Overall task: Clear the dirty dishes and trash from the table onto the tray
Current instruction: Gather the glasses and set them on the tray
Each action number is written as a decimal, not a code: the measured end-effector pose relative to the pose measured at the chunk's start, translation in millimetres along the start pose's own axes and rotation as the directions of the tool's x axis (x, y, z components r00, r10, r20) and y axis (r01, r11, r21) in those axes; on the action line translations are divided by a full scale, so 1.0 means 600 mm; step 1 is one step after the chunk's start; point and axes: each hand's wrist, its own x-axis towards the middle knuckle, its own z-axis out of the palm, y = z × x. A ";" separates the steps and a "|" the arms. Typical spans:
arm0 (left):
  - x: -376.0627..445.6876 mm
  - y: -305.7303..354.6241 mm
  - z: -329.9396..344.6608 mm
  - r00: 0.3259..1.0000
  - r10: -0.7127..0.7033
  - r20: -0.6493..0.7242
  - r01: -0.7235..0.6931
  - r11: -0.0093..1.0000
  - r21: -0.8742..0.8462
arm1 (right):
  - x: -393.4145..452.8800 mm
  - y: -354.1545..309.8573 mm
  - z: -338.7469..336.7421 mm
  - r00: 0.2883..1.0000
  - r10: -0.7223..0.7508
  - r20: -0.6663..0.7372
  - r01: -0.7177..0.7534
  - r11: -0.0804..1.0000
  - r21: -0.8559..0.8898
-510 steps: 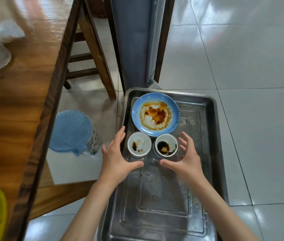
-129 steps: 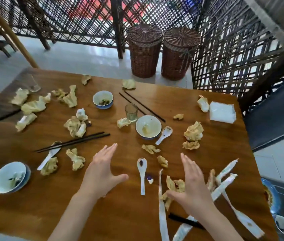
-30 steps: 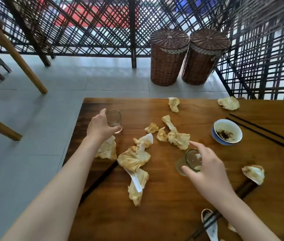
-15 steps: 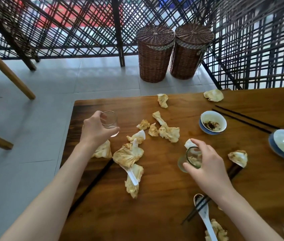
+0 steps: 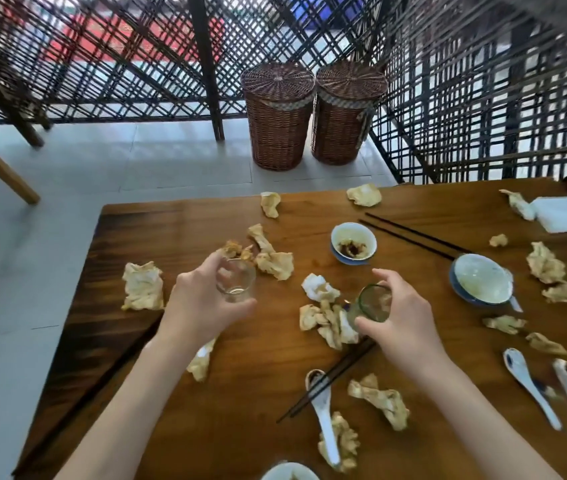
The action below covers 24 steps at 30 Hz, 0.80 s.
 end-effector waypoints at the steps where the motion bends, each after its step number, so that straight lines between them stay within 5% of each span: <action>1: -0.009 0.015 0.010 1.000 -0.005 -0.003 0.005 1.000 -0.002 | 0.000 0.012 -0.011 1.000 -0.004 0.002 0.004 1.000 -0.003; 12: -0.092 0.193 0.138 0.991 -0.102 -0.081 0.096 0.992 -0.084 | 0.000 0.152 -0.138 0.978 -0.170 0.119 0.170 0.985 0.002; 24: -0.130 0.363 0.231 0.998 -0.057 0.009 0.057 0.998 -0.022 | -0.026 0.279 -0.260 0.994 -0.087 0.060 0.087 0.996 0.009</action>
